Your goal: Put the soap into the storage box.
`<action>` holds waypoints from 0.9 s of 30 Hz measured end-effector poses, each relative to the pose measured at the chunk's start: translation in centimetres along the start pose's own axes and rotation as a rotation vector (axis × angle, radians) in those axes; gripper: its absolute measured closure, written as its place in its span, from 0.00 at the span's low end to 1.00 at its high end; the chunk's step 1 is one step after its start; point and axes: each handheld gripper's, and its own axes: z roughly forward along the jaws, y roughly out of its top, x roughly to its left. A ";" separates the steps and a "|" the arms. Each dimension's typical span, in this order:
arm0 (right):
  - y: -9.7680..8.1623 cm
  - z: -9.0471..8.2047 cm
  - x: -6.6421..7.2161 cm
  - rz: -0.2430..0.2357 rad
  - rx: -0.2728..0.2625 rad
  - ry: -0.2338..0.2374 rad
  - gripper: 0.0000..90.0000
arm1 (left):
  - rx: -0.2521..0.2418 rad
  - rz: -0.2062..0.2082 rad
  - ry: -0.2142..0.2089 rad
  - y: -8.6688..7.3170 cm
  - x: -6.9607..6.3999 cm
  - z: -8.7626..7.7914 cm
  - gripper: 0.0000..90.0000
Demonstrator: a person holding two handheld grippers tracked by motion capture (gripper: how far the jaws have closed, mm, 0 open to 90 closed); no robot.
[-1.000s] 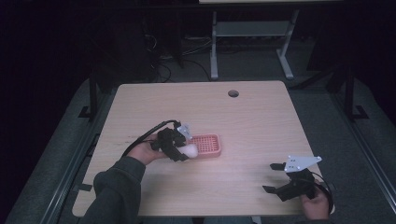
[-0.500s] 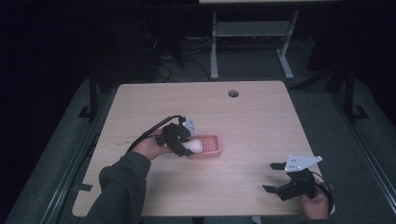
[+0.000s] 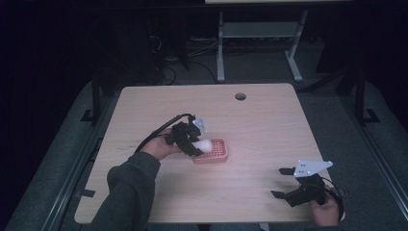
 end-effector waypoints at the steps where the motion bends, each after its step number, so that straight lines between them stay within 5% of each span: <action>1: 0.0 0.0 0.0 0.001 0.001 0.000 0.16 | -0.003 -0.003 -0.004 0.1 0.1 0.1 0.55; 27: 0.0 -0.1 -0.1 0.002 -0.007 -0.001 0.16 | -0.017 0.011 -0.014 2.7 1.2 1.4 0.55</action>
